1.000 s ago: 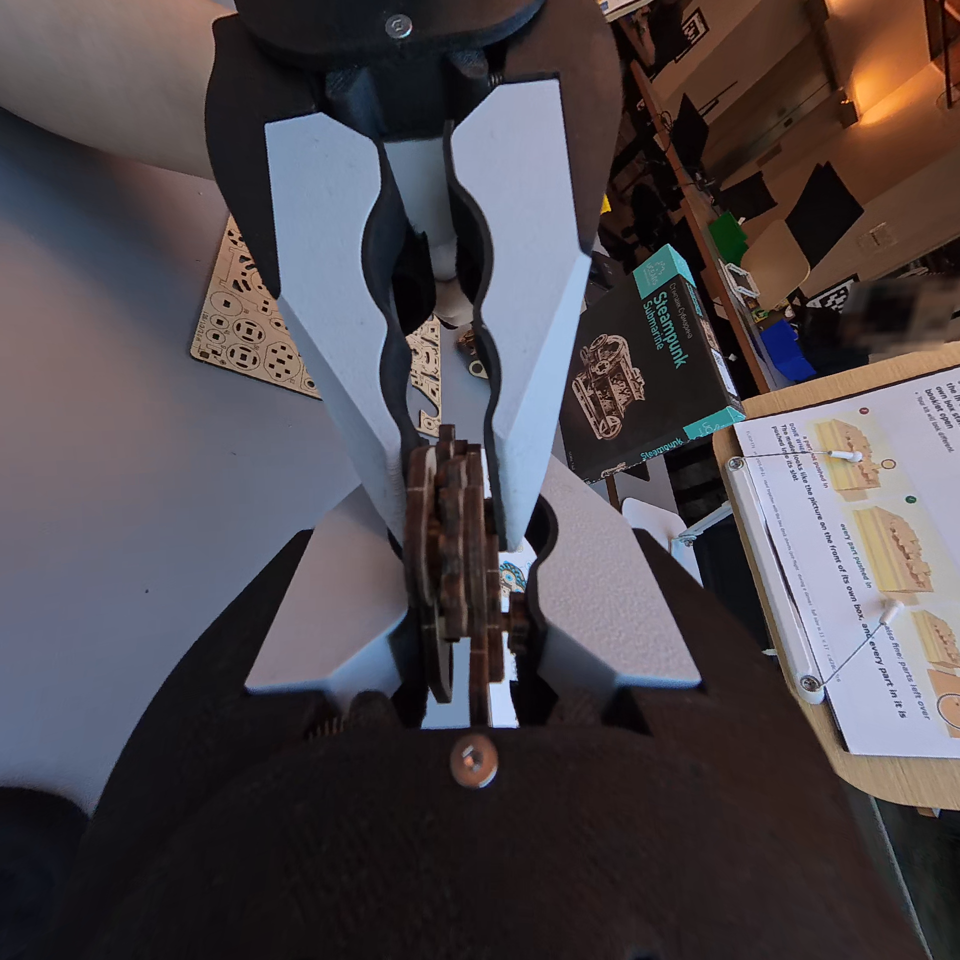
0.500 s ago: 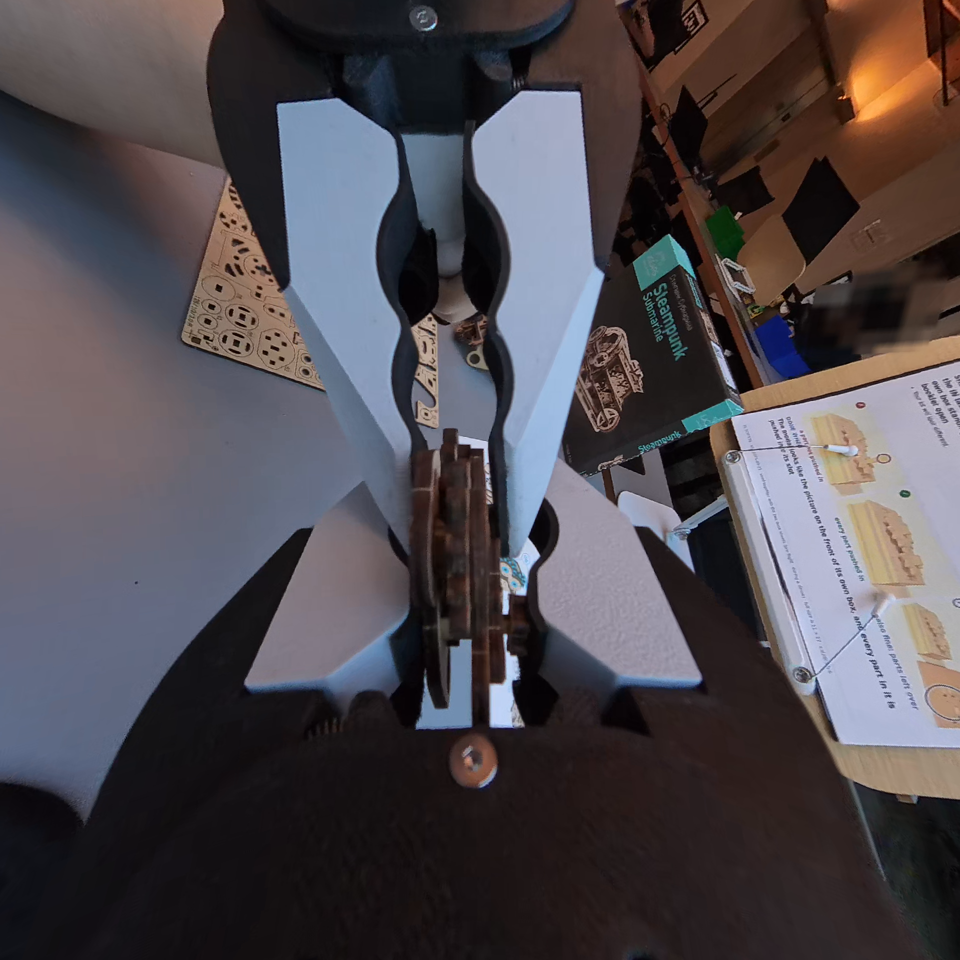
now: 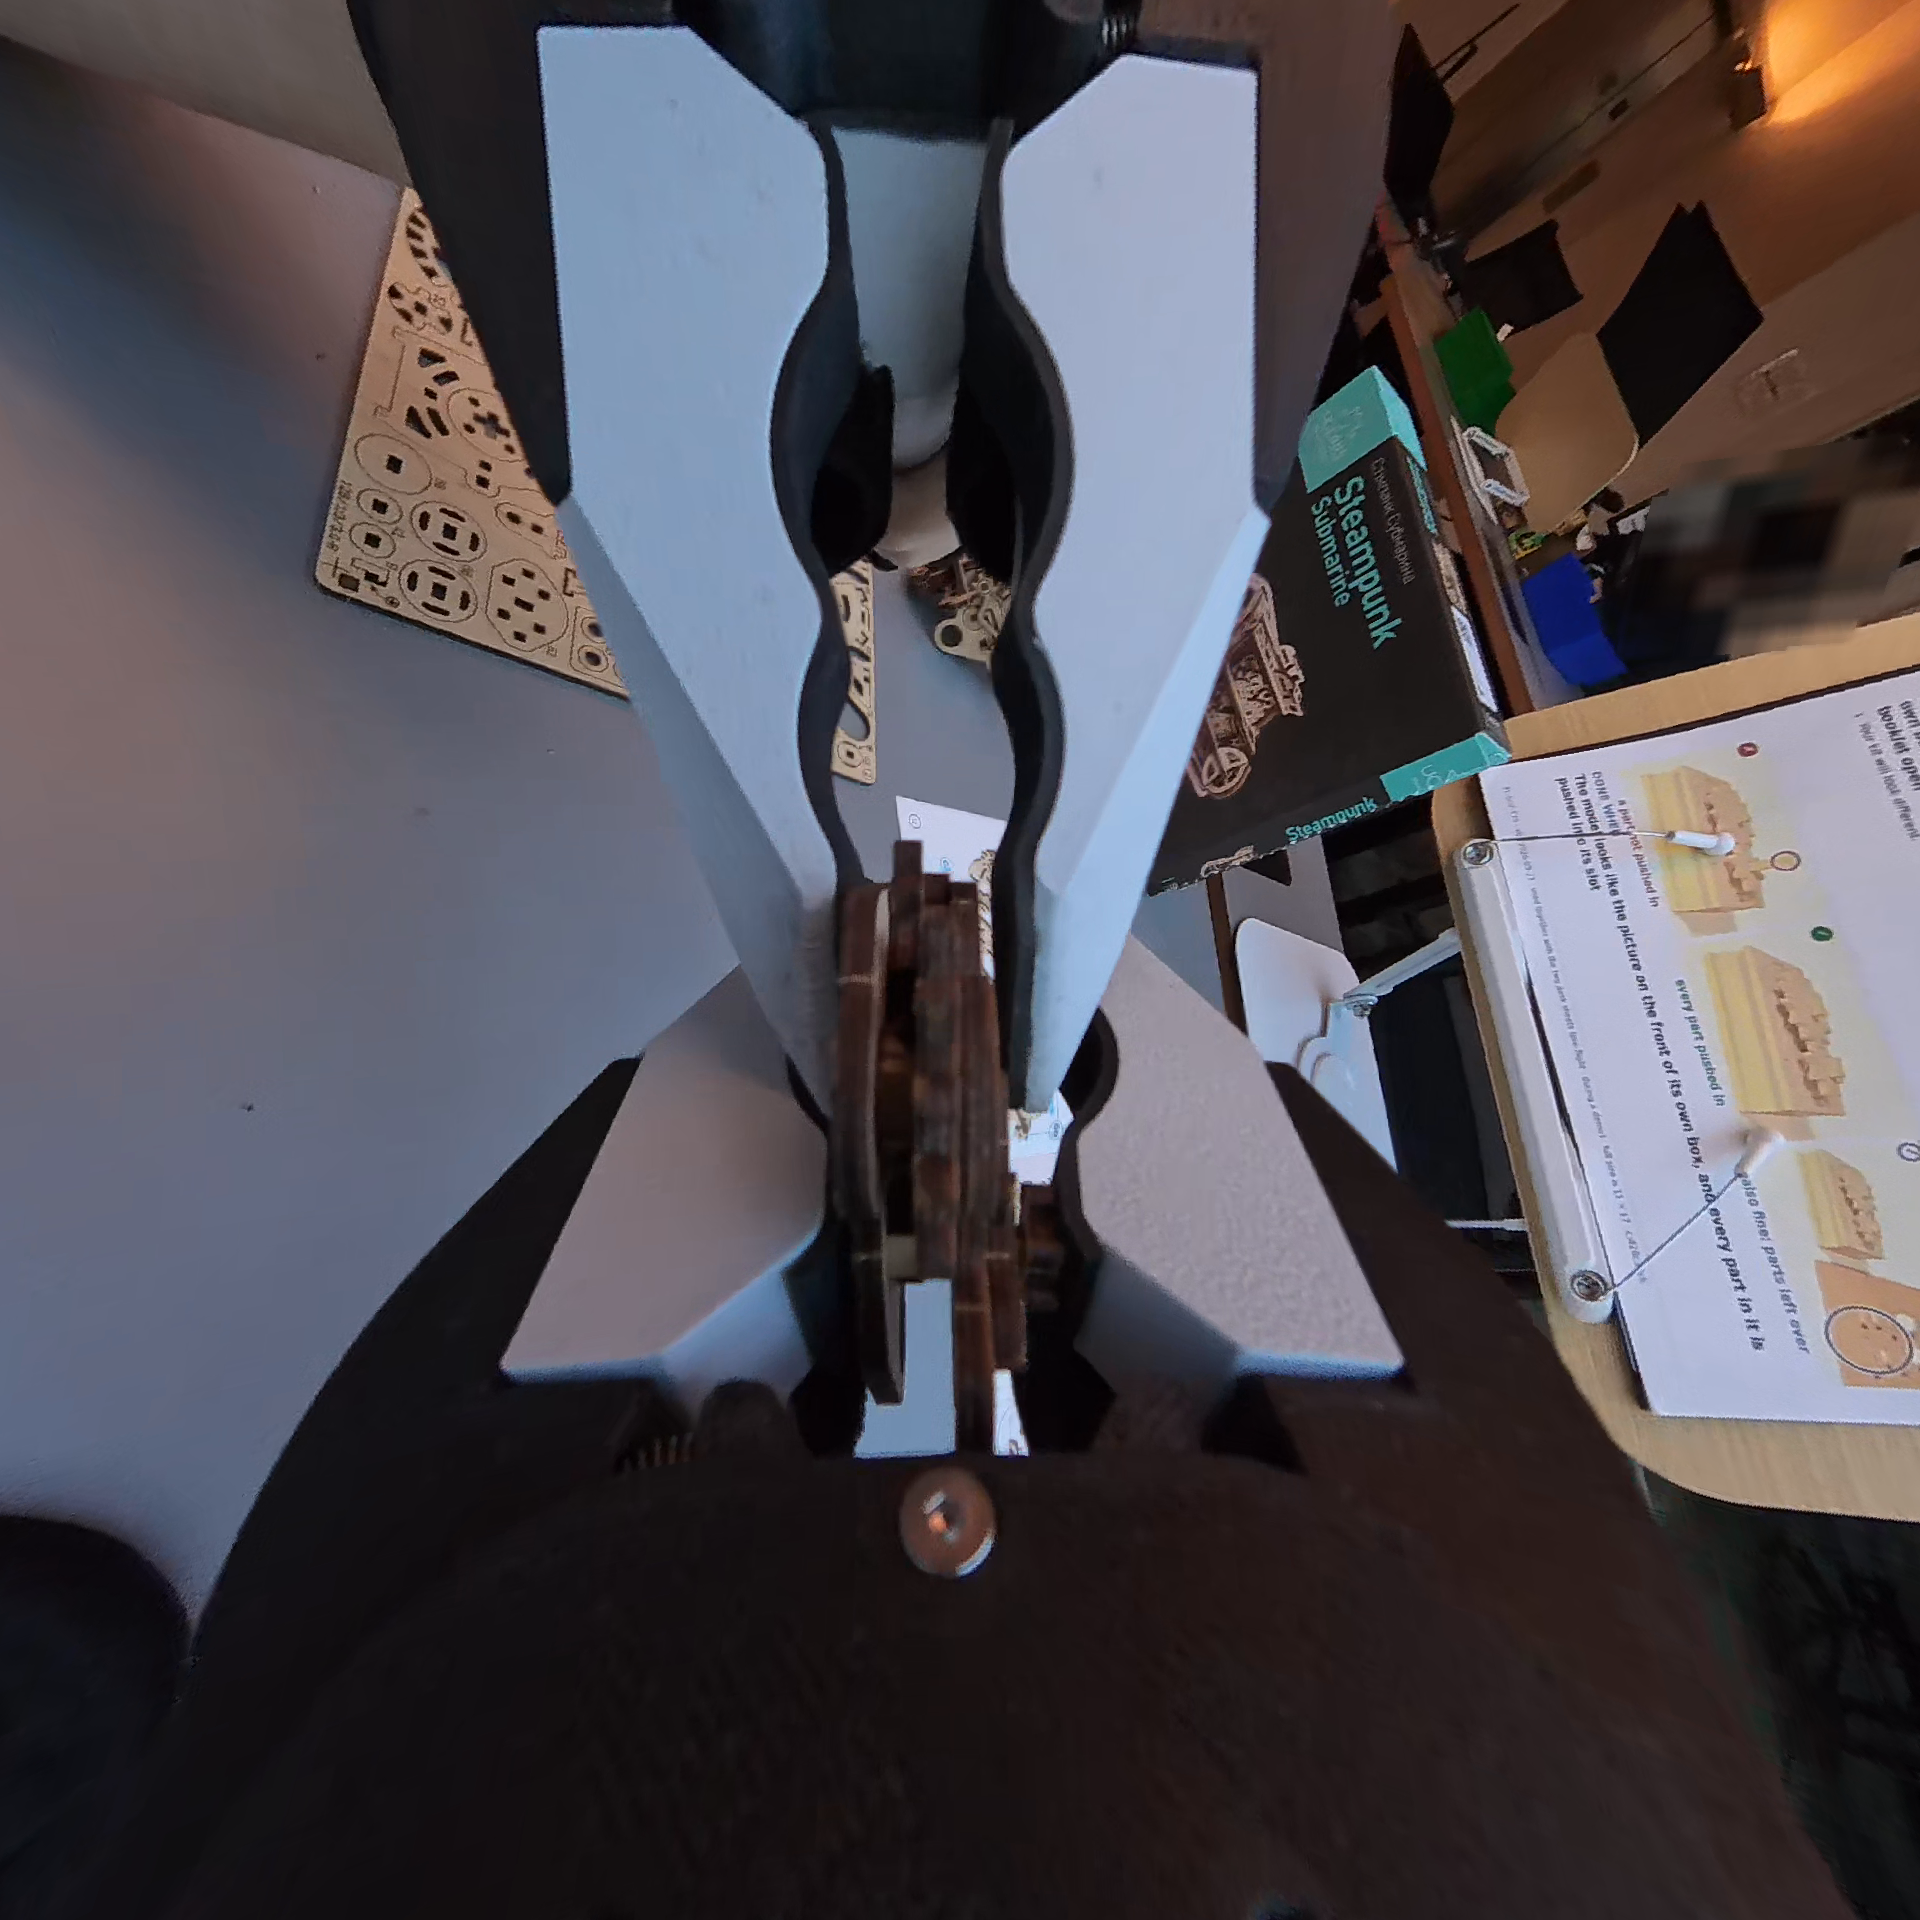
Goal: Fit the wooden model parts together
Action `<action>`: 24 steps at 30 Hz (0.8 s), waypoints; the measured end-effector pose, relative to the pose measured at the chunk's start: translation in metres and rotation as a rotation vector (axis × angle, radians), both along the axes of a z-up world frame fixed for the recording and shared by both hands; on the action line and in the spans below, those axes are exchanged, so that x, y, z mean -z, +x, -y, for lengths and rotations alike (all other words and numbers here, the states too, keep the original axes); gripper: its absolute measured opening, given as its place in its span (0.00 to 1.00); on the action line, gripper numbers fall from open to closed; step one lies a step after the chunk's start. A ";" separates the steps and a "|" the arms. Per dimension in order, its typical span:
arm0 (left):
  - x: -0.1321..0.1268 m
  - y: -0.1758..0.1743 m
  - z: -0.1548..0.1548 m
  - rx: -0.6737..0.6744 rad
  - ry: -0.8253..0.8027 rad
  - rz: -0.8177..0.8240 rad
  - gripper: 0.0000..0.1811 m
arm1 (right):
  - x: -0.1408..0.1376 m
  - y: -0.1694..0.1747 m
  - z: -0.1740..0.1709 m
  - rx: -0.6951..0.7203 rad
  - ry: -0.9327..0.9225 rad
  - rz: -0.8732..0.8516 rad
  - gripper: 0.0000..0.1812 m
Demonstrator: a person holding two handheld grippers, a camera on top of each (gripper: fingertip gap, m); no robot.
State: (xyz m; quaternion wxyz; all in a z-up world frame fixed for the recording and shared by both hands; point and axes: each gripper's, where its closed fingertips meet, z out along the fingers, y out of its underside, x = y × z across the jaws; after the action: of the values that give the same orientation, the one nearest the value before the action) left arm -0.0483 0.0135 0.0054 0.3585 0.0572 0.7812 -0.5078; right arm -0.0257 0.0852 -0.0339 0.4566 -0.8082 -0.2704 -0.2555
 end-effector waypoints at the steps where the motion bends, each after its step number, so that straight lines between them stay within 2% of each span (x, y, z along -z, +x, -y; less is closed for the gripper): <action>1: 0.001 0.000 0.000 0.003 -0.006 -0.010 0.07 | 0.000 0.001 -0.001 0.004 0.011 0.001 0.17; 10: 0.002 0.000 -0.001 0.011 -0.004 -0.026 0.07 | 0.001 0.001 -0.002 -0.007 0.000 0.032 0.19; 24: 0.002 0.002 -0.002 -0.001 0.010 -0.009 0.07 | 0.000 0.003 -0.003 0.023 0.041 -0.004 0.16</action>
State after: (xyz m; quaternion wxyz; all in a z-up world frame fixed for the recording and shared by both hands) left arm -0.0466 0.0159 0.0030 0.3549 0.0564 0.7854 -0.5040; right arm -0.0227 0.0884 -0.0339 0.4709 -0.8022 -0.2548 -0.2644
